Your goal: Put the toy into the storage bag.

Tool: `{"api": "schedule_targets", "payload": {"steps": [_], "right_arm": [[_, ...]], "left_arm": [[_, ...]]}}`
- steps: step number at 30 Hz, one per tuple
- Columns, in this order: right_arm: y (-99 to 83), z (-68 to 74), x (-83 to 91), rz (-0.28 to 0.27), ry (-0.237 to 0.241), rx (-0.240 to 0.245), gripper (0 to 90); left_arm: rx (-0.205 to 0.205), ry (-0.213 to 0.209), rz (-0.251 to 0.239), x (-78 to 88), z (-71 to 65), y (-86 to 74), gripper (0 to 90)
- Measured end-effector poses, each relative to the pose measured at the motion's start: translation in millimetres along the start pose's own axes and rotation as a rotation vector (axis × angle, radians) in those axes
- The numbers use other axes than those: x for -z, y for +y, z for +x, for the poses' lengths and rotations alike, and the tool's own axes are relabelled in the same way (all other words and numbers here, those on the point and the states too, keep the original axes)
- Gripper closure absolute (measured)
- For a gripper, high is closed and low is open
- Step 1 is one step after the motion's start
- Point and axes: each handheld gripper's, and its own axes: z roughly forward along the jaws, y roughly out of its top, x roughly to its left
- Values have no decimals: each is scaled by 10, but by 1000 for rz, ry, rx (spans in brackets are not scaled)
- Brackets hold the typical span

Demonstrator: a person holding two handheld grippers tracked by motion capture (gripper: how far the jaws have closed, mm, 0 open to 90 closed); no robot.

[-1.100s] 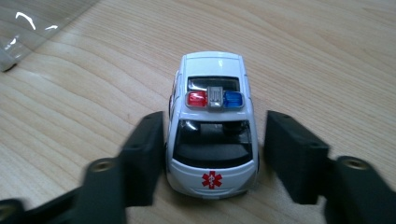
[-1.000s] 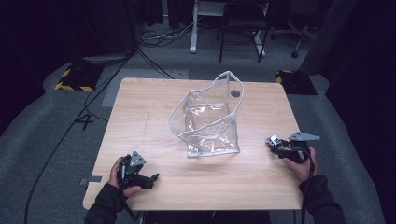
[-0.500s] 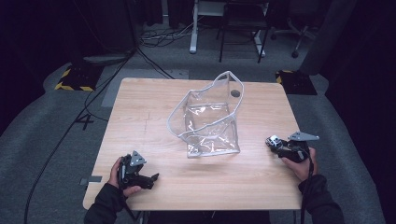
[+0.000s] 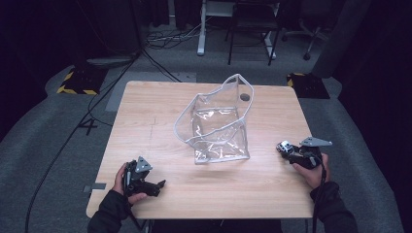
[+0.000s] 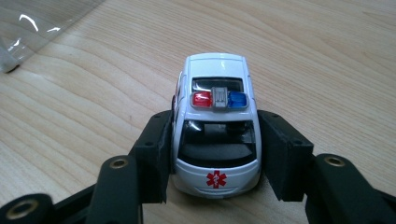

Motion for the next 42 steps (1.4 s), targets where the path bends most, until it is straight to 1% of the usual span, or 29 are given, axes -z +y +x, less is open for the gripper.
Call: {"api": "schedule_targets", "payload": {"steps": [2,4,6,8,10,12,14,16,18,20,21,24,27,28,29,31,32,33,34,35,37,38,39,40,42], "right_arm": [[1,3,3,2,5,-5,487],[0,-9,3,3,9,3,487],[3,-5,-1,1,11,-6,487],[1,-13,1,2,14,1,488],[-4,-18,7,1,17,-5,489],[-6,-25,12,1,19,-5,489],[-8,-25,17,-6,23,-12,489],[-11,-23,31,-13,17,-4,489],[-7,-13,40,-18,16,-13,489],[10,9,97,-45,34,-30,490],[18,8,112,-55,27,-8,490],[40,32,144,-67,31,-5,490],[81,62,202,-94,31,2,490],[81,62,202,-94,31,2,490],[93,70,235,-113,32,2,490],[100,69,252,-120,33,6,491],[108,76,266,-130,38,-4,490],[115,73,277,-140,38,6,491],[124,87,291,-136,41,-10,491],[129,94,304,-139,42,8,491],[134,107,312,-138,42,2,490],[138,113,331,-150,46,1,491],[138,113,331,-150,46,1,491],[140,106,346,-153,45,10,491],[150,116,373,-161,48,-3,491]], "left_arm": [[-1,0,0,0,1,1,5],[0,0,0,-1,0,1,5],[1,-2,1,-1,-1,0,5],[-1,0,0,0,1,1,5],[7,-12,-4,-13,-2,3,4],[7,-7,0,-12,-1,6,3],[9,-8,3,-12,-1,8,3],[8,-5,-2,-12,-3,7,5],[7,-5,0,-11,-3,7,5],[7,-5,0,-11,-2,7,5],[7,-5,0,-11,-2,7,5],[7,-5,0,-11,-2,7,5],[7,-6,0,-11,-2,7,5],[7,-6,0,-11,-2,7,5],[13,-4,3,-9,-5,6,5],[12,-4,3,-10,-5,6,5],[12,-4,3,-10,-5,6,5],[12,-5,4,-9,-5,7,5],[11,-5,4,-9,-5,7,5],[15,-4,3,-10,-7,6,5],[12,-5,2,-11,-5,7,5],[12,-5,4,-9,-5,7,5],[12,-5,4,-9,-5,7,5],[12,-5,4,-9,-5,7,5],[12,-4,3,-10,-5,6,5]]}}
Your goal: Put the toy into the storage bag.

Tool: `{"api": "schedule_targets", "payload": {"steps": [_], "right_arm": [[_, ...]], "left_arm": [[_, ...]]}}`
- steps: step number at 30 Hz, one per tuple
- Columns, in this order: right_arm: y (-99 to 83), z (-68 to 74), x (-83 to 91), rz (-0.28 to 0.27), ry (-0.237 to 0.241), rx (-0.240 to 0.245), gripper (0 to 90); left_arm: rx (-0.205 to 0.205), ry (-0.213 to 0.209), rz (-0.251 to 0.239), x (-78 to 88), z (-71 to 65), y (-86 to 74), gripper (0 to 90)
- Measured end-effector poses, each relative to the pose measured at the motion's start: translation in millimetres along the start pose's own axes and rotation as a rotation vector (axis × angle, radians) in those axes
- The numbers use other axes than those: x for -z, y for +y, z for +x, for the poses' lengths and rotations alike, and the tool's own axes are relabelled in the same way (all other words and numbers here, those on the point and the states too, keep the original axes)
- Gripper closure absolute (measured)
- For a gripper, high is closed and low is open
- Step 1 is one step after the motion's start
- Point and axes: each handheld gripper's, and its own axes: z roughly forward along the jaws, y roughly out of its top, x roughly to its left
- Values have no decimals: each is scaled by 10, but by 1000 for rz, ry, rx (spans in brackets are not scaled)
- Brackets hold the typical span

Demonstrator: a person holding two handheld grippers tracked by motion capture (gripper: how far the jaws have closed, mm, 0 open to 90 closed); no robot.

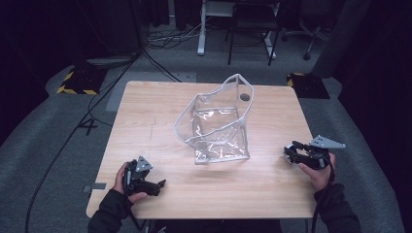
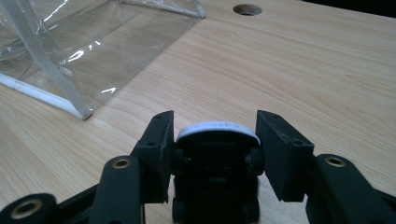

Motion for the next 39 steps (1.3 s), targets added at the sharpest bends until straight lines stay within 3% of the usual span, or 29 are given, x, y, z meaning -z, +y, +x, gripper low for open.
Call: {"api": "schedule_targets", "payload": {"steps": [1,2,17,33,39], "right_arm": [[2,-7,10,-7,-8,9,491],[17,11,31,-24,-3,-20,491],[129,43,173,-84,-18,-26,490],[240,75,218,-115,-17,-8,491],[355,92,193,-138,18,2,491]], "left_arm": [[0,0,0,0,0,0,5],[0,0,0,0,0,0,5],[-1,-1,1,1,0,0,5],[0,0,0,0,0,0,5],[0,0,0,0,0,0,5]]}}
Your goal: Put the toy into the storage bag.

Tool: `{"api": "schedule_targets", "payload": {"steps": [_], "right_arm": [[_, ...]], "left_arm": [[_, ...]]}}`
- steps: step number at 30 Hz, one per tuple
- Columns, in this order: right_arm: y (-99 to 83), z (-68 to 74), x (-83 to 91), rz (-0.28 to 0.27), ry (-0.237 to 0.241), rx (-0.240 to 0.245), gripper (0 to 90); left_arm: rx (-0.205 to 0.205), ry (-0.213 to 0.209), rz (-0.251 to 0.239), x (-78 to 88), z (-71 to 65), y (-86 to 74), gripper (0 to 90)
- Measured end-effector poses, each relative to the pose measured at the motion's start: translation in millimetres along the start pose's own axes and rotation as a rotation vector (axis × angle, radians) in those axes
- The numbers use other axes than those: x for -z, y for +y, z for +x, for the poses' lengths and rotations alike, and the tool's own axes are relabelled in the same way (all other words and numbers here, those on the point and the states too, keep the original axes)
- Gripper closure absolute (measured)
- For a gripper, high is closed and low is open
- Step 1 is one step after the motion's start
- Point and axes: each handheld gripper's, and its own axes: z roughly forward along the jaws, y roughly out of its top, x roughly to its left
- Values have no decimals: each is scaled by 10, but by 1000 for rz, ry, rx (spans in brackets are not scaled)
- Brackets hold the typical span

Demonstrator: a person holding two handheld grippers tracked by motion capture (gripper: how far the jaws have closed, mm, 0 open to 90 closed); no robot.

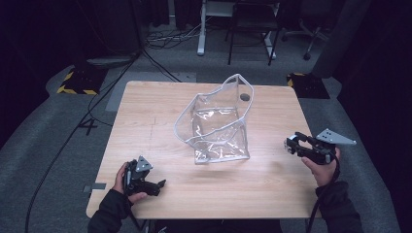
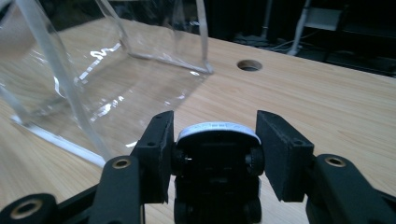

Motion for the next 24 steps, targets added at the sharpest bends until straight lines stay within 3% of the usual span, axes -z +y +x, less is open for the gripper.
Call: {"api": "schedule_targets", "payload": {"steps": [4,11,24], "right_arm": [[108,28,-60,0,31,3,491],[247,90,-125,10,44,35,491],[556,163,-117,-19,42,68,491]], "left_arm": [[0,0,0,0,0,0,5],[-7,1,-3,-2,4,2,5],[0,0,0,0,0,0,5]]}}
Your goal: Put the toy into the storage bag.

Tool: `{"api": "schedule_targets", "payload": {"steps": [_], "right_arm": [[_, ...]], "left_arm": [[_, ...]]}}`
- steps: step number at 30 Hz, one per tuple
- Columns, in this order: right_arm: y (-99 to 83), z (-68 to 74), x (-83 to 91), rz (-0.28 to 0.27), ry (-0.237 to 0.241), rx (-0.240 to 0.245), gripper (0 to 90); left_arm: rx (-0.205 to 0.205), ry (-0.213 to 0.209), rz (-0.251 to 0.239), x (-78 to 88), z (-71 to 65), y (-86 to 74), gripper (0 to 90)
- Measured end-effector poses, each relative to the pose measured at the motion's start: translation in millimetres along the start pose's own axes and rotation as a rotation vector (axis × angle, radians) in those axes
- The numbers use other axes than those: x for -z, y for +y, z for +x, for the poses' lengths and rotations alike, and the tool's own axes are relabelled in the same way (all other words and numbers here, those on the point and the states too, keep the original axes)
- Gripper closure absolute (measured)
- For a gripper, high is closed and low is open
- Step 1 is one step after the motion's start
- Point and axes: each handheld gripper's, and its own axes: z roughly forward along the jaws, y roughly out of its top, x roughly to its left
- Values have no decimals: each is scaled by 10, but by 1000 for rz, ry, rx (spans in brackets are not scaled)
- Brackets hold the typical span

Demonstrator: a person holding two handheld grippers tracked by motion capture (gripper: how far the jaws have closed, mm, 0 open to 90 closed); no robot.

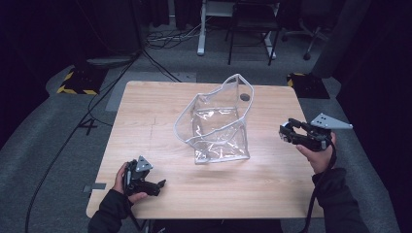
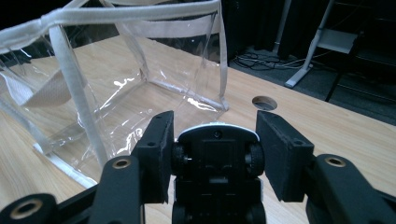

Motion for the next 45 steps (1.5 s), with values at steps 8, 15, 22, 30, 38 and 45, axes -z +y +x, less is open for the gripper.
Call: {"api": "schedule_targets", "payload": {"steps": [8,15,22,30,38,45], "right_arm": [[190,-9,10,-21,-1,13,490],[327,22,30,-36,-2,24,490],[438,71,-4,-40,5,35,490],[537,106,-27,-49,12,47,490],[601,129,-24,-63,8,38,490],[677,166,-33,-72,8,40,490]], "left_arm": [[0,0,0,0,0,0,5],[0,0,0,0,0,0,5],[0,0,0,0,0,0,5],[-5,0,-2,0,3,1,5],[0,-1,-3,-2,-1,0,5],[-1,-1,0,0,1,1,5]]}}
